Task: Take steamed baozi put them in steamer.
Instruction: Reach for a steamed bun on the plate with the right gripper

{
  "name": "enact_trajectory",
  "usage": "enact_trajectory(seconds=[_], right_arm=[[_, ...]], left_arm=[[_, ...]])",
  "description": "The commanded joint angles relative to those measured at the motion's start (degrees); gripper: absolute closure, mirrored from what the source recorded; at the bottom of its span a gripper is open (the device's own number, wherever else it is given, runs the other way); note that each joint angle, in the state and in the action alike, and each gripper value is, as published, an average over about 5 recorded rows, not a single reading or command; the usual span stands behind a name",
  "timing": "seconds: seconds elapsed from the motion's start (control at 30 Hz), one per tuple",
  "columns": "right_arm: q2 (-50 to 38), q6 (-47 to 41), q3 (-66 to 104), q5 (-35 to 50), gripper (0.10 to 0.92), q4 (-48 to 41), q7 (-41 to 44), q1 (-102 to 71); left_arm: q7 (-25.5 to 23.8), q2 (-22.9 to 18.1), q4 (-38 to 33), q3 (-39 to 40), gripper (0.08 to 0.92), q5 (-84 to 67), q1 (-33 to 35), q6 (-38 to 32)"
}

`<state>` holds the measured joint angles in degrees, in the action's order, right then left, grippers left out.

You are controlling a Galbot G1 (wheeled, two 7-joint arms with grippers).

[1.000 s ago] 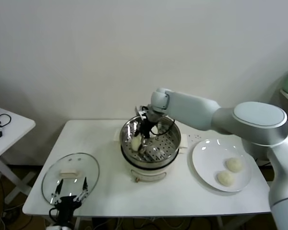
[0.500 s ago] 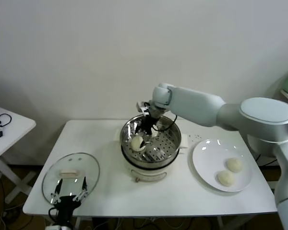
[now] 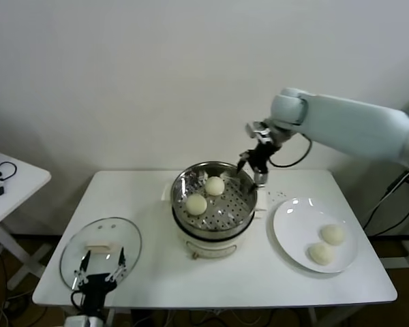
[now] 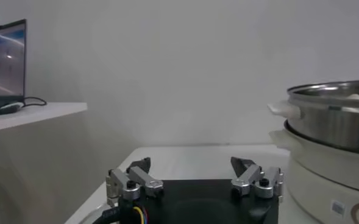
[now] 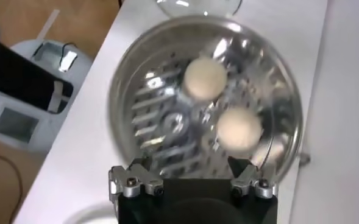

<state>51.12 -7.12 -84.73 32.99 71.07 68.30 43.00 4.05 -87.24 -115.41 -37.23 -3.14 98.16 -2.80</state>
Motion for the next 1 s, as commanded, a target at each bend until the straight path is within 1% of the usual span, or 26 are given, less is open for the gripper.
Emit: enact_trajectory(seconds=[0.03,0.23,0.43,0.73,1.0], right_arm=[[-22.38,2.44,4.07,-14.13,0.203,9.59,1.59,-6.23],[-26.57,4.68,17.53,-23.85,0.203,8.12,1.80,-23.09],[-25.81,6.26,28.70,-29.98,0.203,4.57,1.51,-37.56],[-21.54,7.45,31.51,-34.04,0.203,-0.26,1.36,-42.57],[-19.32,8.41,31.41,-35.16,0.203,-2.75,0.90,-43.20]], left_arm=[[0.69,-0.03,0.40,-0.08,0.177,-0.11,-0.79,1.18],[0.95,-0.31,0.52,-0.28,0.177,-0.03,-0.66,1.51],[0.86,-0.55,0.28,-0.43,0.177,-0.47,-0.25,1.64],[0.55,-1.30,-0.23,-0.29,0.177,-1.65,0.01,1.81],[0.56,-1.29,0.18,-0.50,0.177,-1.60,-0.04,1.81]])
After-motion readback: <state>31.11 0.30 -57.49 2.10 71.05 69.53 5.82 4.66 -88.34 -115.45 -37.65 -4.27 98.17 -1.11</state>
